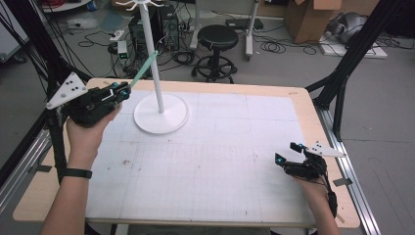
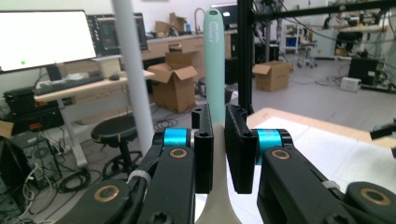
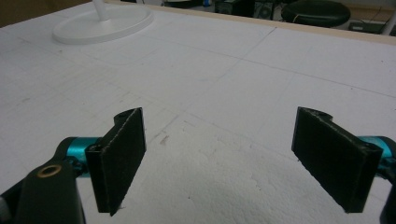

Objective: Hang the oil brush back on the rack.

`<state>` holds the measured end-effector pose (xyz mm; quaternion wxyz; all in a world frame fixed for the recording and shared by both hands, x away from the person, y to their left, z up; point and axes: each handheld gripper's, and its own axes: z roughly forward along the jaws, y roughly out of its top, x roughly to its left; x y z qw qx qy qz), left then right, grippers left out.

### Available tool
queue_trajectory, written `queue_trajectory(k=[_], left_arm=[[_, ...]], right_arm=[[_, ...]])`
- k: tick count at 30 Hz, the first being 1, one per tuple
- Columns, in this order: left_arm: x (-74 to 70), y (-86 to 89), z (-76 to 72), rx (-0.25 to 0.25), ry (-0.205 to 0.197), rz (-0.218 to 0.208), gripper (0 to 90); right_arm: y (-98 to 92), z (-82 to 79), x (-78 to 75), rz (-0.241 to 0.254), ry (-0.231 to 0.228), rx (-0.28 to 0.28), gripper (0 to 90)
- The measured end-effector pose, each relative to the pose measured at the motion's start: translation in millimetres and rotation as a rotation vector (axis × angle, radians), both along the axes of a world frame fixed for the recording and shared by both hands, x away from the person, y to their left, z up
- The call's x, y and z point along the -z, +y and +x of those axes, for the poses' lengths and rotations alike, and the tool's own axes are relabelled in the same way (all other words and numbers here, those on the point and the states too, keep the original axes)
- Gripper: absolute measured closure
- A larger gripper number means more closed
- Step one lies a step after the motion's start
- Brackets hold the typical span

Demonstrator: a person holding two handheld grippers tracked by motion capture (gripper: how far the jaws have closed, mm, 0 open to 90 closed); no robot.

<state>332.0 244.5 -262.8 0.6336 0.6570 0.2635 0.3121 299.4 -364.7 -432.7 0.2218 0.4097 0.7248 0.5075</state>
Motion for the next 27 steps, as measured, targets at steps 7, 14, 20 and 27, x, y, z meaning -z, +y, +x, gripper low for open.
queue_trajectory(k=[7,14,20,27], left_arm=[[-16.2,14.7,-4.6,-0.026,-0.035,-0.038,82.3],[-32.1,23.9,-1.6,-0.044,-0.049,-0.075,82.3],[-45.6,28.1,-1.5,-0.062,-0.064,-0.085,82.2],[-57.3,27.8,-0.5,-0.077,-0.07,-0.083,82.2]], right_arm=[[-0.3,0.1,0.1,0.001,-0.001,-0.001,17.0],[-0.8,-0.5,-0.3,0.003,-0.004,0.0,17.0],[-1.1,0.0,-0.1,0.006,-0.003,-0.001,16.9],[-1.0,-0.7,-0.6,0.005,0.0,0.001,17.0]])
